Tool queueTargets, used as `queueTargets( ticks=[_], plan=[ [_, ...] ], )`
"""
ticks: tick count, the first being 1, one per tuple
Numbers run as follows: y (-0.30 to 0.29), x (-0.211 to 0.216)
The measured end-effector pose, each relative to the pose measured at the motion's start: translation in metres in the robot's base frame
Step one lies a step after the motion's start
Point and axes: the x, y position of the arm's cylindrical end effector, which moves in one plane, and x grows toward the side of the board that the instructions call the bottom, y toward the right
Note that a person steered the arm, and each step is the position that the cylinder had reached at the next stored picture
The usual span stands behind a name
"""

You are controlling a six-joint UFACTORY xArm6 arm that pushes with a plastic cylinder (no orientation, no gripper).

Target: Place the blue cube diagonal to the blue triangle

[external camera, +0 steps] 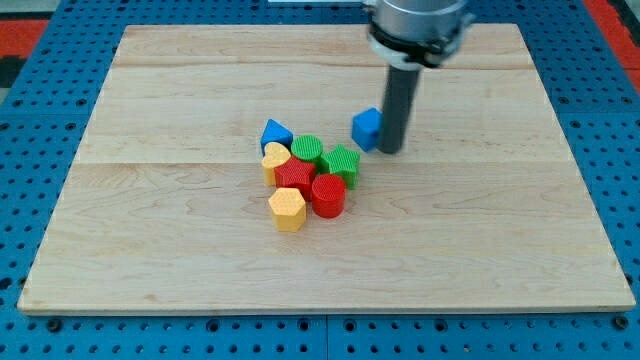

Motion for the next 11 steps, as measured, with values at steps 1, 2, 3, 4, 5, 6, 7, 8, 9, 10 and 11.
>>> queueTargets(
  ticks=[1,2,3,4,5,6,7,8,9,10,11],
  plan=[
    [-0.032,-0.045],
    [0.028,-0.076],
    [0.015,-0.093],
    [-0.043,-0.083],
    [-0.082,-0.069],
    [-0.118,-0.066],
    [-0.121,-0.051],
    [-0.113,-0.046],
    [-0.093,-0.025],
    [-0.099,-0.002],
    [-0.134,-0.016]
  ],
)
